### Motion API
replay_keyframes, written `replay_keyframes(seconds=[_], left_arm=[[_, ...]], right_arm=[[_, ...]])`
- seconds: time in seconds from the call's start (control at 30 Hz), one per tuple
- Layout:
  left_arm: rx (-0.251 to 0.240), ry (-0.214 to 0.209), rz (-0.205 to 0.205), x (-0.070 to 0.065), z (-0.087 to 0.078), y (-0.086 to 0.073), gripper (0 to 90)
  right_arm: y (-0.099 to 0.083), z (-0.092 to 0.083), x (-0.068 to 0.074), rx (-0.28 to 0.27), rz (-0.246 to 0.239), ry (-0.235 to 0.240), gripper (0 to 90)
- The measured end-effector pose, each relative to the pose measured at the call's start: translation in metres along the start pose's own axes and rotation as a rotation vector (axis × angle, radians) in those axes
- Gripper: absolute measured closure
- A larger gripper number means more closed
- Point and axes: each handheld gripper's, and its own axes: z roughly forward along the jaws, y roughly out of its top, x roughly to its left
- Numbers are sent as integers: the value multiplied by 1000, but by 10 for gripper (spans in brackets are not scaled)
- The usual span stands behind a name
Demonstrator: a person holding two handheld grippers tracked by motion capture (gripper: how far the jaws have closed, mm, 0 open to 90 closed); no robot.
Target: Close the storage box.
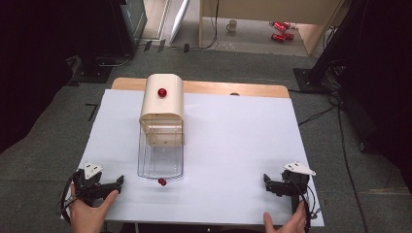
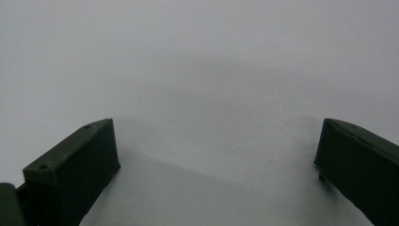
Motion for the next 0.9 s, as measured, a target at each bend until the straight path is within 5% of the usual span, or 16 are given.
replay_keyframes(seconds=[0.1,0.17,0.4,0.63,0.7,0.9], left_arm=[[-1,-1,-6,0,0,0,0],[-11,0,-58,0,-1,1,0],[-25,38,-74,-15,-7,1,0],[-74,3,-56,-39,-20,1,1],[-106,-6,-41,-53,-26,0,69],[-109,-54,-15,-73,-34,-1,75]], right_arm=[[0,0,0,-1,0,0,0],[0,0,0,0,-1,-2,0],[0,0,0,0,1,1,0],[0,0,0,0,-1,-2,0],[0,0,0,-1,-2,-2,0],[0,0,0,-1,-2,-3,0]])
